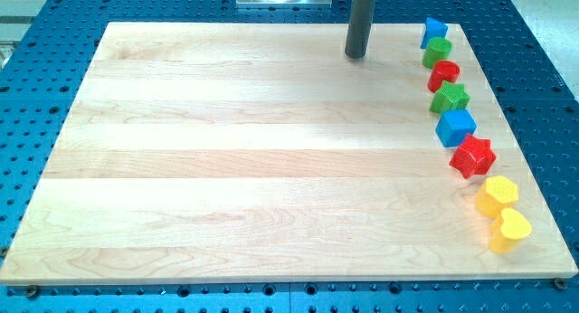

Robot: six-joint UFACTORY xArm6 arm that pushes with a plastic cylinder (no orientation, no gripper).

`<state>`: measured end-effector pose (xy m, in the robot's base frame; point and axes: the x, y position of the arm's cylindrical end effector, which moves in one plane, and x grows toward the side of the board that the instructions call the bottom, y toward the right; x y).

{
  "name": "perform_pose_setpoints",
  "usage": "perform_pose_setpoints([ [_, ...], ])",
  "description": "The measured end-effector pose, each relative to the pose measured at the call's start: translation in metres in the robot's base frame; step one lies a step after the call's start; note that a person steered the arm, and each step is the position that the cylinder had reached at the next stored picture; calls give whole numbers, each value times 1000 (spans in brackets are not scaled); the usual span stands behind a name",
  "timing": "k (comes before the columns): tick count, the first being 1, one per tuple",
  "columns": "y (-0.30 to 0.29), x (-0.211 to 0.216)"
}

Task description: Move the arm towards the bottom center of the board

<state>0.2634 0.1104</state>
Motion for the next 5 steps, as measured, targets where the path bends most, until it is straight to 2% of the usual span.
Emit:
perform_pose_setpoints([
  [4, -2, 10],
  [5, -6, 62],
])
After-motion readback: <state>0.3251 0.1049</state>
